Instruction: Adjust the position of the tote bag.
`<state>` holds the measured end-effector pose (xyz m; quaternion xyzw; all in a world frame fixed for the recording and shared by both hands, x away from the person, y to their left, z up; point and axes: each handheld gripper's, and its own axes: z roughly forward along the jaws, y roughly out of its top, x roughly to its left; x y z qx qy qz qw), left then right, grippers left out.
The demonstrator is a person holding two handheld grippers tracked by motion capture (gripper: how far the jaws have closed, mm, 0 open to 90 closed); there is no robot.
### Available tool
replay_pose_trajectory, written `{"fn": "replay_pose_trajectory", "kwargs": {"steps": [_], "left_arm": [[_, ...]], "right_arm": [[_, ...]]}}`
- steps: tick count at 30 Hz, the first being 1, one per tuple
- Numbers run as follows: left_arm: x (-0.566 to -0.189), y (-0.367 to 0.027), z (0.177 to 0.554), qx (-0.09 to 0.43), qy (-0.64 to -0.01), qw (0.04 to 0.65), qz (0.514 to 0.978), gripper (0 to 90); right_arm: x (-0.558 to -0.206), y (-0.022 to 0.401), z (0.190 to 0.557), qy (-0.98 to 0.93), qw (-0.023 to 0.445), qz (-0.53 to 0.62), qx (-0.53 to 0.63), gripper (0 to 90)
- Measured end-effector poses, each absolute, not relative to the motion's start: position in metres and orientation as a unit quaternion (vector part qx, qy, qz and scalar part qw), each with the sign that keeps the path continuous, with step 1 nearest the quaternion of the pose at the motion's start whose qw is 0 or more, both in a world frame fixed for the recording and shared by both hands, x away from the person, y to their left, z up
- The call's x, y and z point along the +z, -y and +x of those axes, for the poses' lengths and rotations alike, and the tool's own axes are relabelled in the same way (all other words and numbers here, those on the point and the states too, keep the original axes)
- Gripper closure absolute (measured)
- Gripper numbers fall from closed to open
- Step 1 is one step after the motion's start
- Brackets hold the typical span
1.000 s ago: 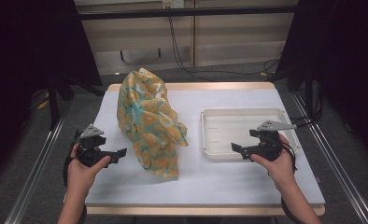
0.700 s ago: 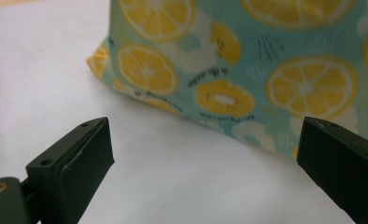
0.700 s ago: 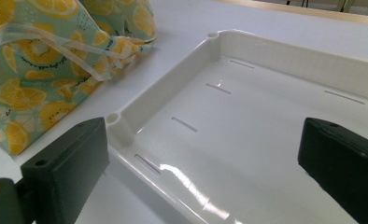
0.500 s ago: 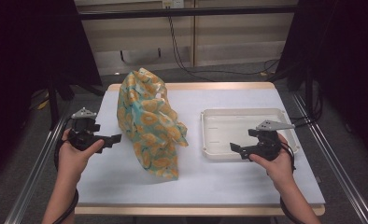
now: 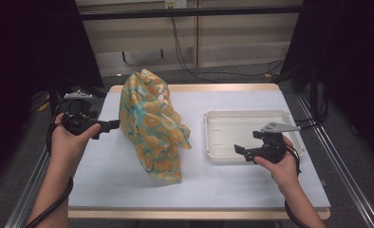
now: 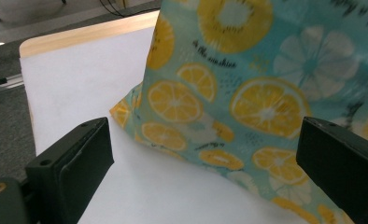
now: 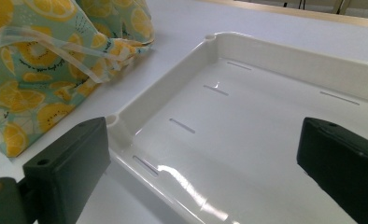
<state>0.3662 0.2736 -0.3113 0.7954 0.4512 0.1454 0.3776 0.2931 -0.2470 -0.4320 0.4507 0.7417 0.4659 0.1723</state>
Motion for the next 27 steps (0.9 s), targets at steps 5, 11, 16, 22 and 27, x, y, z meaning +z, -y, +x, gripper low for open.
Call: {"fn": "replay_pose_trajectory", "kwargs": {"steps": [5,11,16,22,27], "left_arm": [[-0.297,-0.266,0.375,0.147,-0.45,0.376,0.796,3.4],[-0.282,-0.258,0.382,0.142,-0.45,0.375,0.798,3.0],[-0.264,-0.247,0.386,0.148,-0.447,0.378,0.797,3.2],[-0.251,-0.243,0.39,0.148,-0.45,0.377,0.796,3.0],[-0.239,-0.237,0.395,0.146,-0.45,0.373,0.798,2.6]], "right_arm": [[-0.431,0.248,0.293,-0.741,0.171,0.451,0.468,2.4],[-0.432,0.249,0.294,-0.74,0.173,0.451,0.467,2.5],[-0.431,0.25,0.293,-0.738,0.174,0.453,0.468,2.5],[-0.431,0.249,0.293,-0.739,0.174,0.452,0.467,2.5],[-0.432,0.248,0.293,-0.742,0.174,0.45,0.466,2.6]]}}
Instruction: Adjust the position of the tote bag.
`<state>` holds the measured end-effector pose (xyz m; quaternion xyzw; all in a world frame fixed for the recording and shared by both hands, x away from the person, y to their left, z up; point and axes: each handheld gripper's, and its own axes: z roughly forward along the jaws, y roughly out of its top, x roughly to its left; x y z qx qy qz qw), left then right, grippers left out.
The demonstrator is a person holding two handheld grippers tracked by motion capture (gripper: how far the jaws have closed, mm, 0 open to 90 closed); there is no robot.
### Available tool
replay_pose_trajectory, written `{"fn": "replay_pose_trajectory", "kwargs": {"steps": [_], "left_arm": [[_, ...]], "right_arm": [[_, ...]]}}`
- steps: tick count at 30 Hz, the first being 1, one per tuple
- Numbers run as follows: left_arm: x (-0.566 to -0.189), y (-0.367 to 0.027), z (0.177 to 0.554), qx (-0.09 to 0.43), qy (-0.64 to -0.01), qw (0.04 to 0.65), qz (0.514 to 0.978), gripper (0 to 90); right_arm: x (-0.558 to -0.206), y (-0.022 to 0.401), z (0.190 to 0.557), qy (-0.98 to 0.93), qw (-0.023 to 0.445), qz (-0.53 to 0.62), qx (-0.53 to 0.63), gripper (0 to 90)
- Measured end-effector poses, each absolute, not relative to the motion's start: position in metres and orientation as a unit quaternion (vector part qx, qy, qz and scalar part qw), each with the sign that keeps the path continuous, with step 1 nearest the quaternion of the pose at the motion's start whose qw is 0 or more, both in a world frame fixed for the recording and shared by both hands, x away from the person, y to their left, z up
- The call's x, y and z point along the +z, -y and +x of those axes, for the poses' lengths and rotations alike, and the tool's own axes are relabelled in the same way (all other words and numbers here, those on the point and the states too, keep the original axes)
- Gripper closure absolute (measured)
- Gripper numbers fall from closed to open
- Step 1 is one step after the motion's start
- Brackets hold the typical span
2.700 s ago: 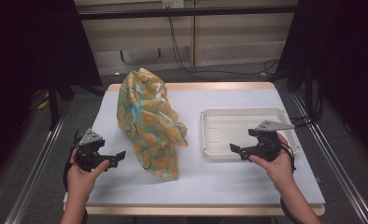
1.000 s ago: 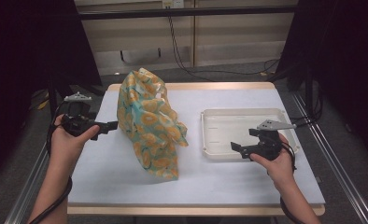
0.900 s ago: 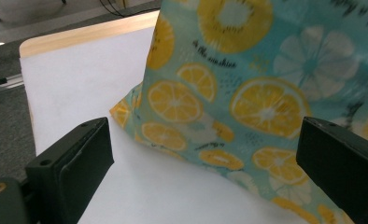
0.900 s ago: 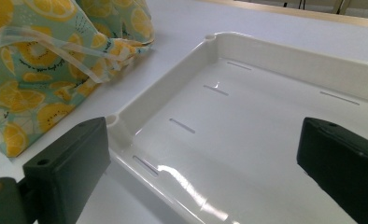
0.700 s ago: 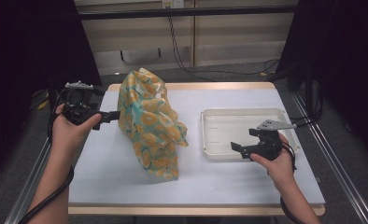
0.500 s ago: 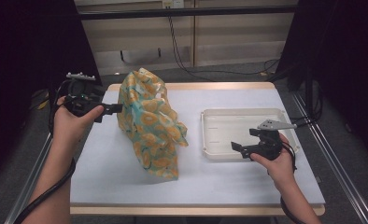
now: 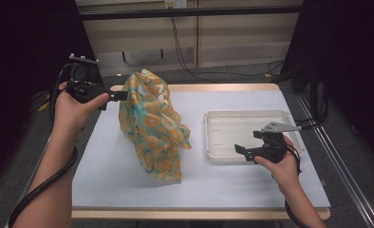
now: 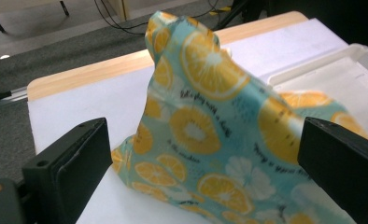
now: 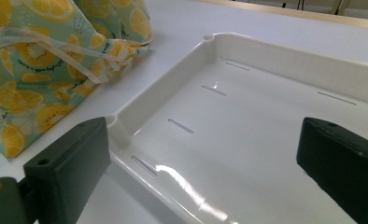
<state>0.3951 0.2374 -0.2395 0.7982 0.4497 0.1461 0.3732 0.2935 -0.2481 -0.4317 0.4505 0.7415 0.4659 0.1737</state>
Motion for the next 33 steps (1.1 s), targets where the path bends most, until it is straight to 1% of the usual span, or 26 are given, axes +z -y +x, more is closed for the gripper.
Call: {"fn": "replay_pose_trajectory", "kwargs": {"steps": [10,14,16,19,21,22,24,25,27,28,30,33], "left_arm": [[-0.232,-0.223,0.403,0.131,-0.455,0.388,0.791,2.9],[-0.233,-0.215,0.407,0.124,-0.449,0.386,0.796,6.1],[-0.233,-0.211,0.409,0.114,-0.449,0.387,0.797,9.9],[-0.233,-0.205,0.411,0.11,-0.455,0.386,0.795,10.0],[-0.234,-0.202,0.412,0.108,-0.459,0.388,0.792,13.8],[-0.234,-0.202,0.412,0.108,-0.459,0.388,0.792,13.5],[-0.236,-0.199,0.414,0.102,-0.462,0.377,0.796,16.8],[-0.236,-0.199,0.414,0.102,-0.462,0.377,0.796,17.5],[-0.236,-0.199,0.415,0.109,-0.465,0.367,0.798,22.3],[-0.237,-0.199,0.415,0.113,-0.471,0.367,0.794,22.3],[-0.24,-0.199,0.417,0.119,-0.467,0.374,0.793,24.3],[-0.242,-0.199,0.417,0.124,-0.461,0.383,0.791,25.1]], "right_arm": [[-0.431,0.248,0.293,-0.743,0.174,0.448,0.465,2.5],[-0.431,0.248,0.293,-0.742,0.175,0.448,0.466,2.5],[-0.43,0.249,0.293,-0.741,0.176,0.45,0.466,2.5],[-0.43,0.251,0.293,-0.74,0.176,0.452,0.466,2.5],[-0.431,0.251,0.294,-0.741,0.177,0.451,0.466,2.5],[-0.431,0.251,0.294,-0.741,0.177,0.451,0.466,2.5],[-0.43,0.251,0.294,-0.74,0.178,0.45,0.467,2.6],[-0.43,0.251,0.294,-0.74,0.178,0.45,0.468,2.5],[-0.43,0.251,0.293,-0.74,0.177,0.45,0.468,2.6],[-0.43,0.251,0.293,-0.739,0.178,0.45,0.468,2.6],[-0.43,0.251,0.294,-0.74,0.177,0.449,0.468,2.6],[-0.43,0.251,0.294,-0.74,0.177,0.45,0.468,2.5]]}}
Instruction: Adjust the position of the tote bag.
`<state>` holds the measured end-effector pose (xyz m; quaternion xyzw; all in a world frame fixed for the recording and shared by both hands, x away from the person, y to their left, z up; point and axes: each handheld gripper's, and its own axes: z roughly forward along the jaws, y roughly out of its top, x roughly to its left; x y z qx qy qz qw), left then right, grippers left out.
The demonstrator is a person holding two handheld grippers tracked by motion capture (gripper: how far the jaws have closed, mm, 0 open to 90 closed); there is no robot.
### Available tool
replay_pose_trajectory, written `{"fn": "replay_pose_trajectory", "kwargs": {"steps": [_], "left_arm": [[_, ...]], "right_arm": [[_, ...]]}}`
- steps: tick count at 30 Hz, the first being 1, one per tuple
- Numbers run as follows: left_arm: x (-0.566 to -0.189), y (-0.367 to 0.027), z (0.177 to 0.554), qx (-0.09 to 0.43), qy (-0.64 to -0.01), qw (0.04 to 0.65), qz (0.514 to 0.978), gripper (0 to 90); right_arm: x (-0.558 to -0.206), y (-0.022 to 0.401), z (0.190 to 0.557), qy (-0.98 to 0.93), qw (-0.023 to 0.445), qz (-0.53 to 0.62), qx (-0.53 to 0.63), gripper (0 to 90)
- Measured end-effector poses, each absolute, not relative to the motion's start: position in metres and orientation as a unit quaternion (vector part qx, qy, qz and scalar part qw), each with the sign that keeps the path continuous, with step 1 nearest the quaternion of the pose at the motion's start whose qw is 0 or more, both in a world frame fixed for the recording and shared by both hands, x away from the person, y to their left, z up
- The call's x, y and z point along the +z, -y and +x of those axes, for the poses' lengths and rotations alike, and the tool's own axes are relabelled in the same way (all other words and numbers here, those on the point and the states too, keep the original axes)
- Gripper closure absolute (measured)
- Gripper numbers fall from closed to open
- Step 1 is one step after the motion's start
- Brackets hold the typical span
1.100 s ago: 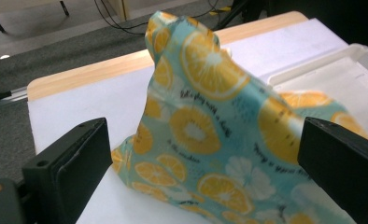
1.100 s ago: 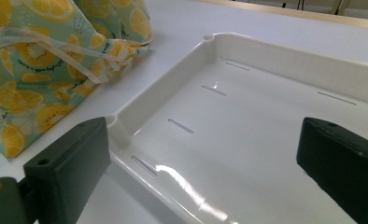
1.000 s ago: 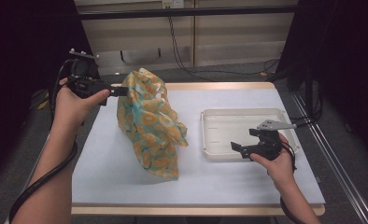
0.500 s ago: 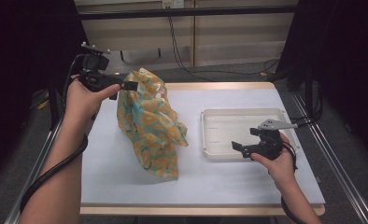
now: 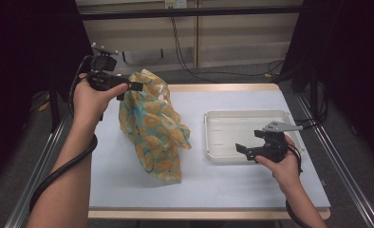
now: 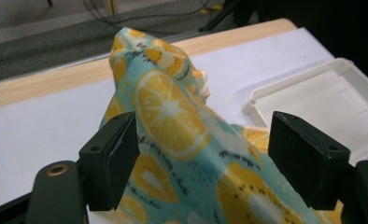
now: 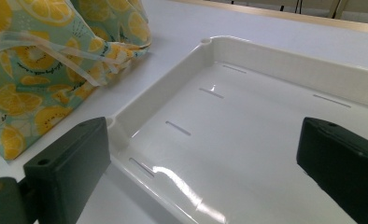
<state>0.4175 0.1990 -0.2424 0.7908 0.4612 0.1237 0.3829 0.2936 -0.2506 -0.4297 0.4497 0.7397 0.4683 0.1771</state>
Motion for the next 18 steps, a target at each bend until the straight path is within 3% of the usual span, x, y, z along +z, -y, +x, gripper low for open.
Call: {"fn": "replay_pose_trajectory", "kwargs": {"steps": [3,10,18], "left_arm": [[-0.2444,-0.1963,0.4177,0.107,-0.497,0.358,0.783,27.9],[-0.2501,-0.1933,0.422,0.103,-0.512,0.337,0.783,30.9],[-0.251,-0.1897,0.4244,0.077,-0.542,0.317,0.774,47.3]], "right_arm": [[-0.4295,0.2508,0.2937,-0.74,0.177,0.449,0.469,2.8],[-0.4291,0.25,0.2934,-0.739,0.176,0.45,0.469,2.8],[-0.4299,0.2509,0.2938,-0.741,0.176,0.449,0.468,2.8]]}}
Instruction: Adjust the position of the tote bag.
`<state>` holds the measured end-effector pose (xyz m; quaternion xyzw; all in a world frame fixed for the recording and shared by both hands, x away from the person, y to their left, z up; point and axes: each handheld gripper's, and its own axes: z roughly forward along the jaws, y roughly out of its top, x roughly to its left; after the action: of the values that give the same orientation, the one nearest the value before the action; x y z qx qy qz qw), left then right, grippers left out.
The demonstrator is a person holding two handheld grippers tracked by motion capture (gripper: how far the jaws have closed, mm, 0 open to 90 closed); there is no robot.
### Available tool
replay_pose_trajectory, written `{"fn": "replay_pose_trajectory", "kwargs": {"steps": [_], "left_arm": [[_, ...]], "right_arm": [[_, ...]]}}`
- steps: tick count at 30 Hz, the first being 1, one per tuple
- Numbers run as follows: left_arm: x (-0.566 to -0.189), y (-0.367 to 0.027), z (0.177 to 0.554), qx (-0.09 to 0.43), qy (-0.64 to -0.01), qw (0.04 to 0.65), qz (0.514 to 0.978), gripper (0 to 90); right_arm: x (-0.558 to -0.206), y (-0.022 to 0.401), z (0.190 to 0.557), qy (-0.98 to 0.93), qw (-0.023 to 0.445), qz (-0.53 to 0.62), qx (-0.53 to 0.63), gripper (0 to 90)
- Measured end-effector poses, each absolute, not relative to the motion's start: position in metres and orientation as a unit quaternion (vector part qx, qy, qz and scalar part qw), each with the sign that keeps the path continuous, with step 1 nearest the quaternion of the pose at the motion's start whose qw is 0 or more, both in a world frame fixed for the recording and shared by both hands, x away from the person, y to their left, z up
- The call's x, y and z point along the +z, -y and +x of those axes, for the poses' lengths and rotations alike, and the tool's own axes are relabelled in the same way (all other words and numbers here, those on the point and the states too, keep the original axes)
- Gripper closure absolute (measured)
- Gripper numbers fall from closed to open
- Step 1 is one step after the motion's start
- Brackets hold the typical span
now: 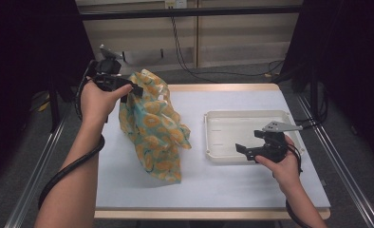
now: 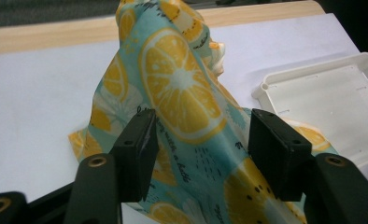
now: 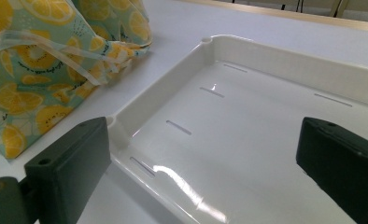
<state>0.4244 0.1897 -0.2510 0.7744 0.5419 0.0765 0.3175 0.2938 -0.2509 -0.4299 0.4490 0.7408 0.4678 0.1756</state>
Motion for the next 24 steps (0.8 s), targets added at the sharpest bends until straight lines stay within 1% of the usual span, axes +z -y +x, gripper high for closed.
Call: {"fn": "replay_pose_trajectory", "kwargs": {"steps": [1,3,6,8,11,13,14,16,17,18,19,20,21,22,24], "left_arm": [[-0.252,-0.189,0.425,0.069,-0.547,0.316,0.772,49.8],[-0.253,-0.188,0.425,0.074,-0.554,0.304,0.771,50.5],[-0.255,-0.188,0.428,0.051,-0.563,0.3,0.768,51.7],[-0.257,-0.187,0.429,0.04,-0.568,0.296,0.767,55.9],[-0.259,-0.187,0.43,0.044,-0.571,0.289,0.767,59.2],[-0.261,-0.186,0.431,0.039,-0.575,0.291,0.764,59.6],[-0.261,-0.186,0.432,0.043,-0.574,0.283,0.767,62.8],[-0.261,-0.186,0.432,0.042,-0.577,0.282,0.765,63.4],[-0.261,-0.186,0.432,0.042,-0.579,0.279,0.765,69.4],[-0.26,-0.186,0.432,0.045,-0.579,0.275,0.766,69.4],[-0.26,-0.187,0.432,0.045,-0.581,0.273,0.765,72.0],[-0.261,-0.189,0.432,0.029,-0.6,0.273,0.751,76.8],[-0.261,-0.189,0.432,0.029,-0.6,0.273,0.751,78.9],[-0.262,-0.189,0.432,0.017,-0.613,0.276,0.74,79.6],[-0.261,-0.188,0.432,0.036,-0.605,0.261,0.751,83.1]], "right_arm": [[-0.43,0.251,0.294,-0.74,0.175,0.45,0.468,2.9],[-0.43,0.252,0.294,-0.739,0.175,0.451,0.469,2.8],[-0.43,0.251,0.294,-0.741,0.175,0.449,0.468,2.8],[-0.43,0.25,0.294,-0.741,0.173,0.451,0.466,2.8],[-0.43,0.251,0.294,-0.741,0.174,0.449,0.468,2.9],[-0.43,0.251,0.294,-0.741,0.173,0.449,0.468,3.0],[-0.43,0.251,0.294,-0.742,0.172,0.45,0.466,3.0],[-0.431,0.251,0.294,-0.743,0.173,0.449,0.466,3.0],[-0.431,0.251,0.294,-0.743,0.171,0.449,0.466,3.0],[-0.431,0.251,0.294,-0.743,0.171,0.449,0.466,3.0],[-0.431,0.251,0.294,-0.743,0.171,0.449,0.466,3.0],[-0.431,0.251,0.294,-0.743,0.171,0.449,0.466,3.0],[-0.431,0.251,0.294,-0.743,0.171,0.449,0.466,3.0],[-0.431,0.251,0.294,-0.743,0.171,0.449,0.466,3.0],[-0.431,0.251,0.294,-0.744,0.171,0.449,0.465,3.0]]}}
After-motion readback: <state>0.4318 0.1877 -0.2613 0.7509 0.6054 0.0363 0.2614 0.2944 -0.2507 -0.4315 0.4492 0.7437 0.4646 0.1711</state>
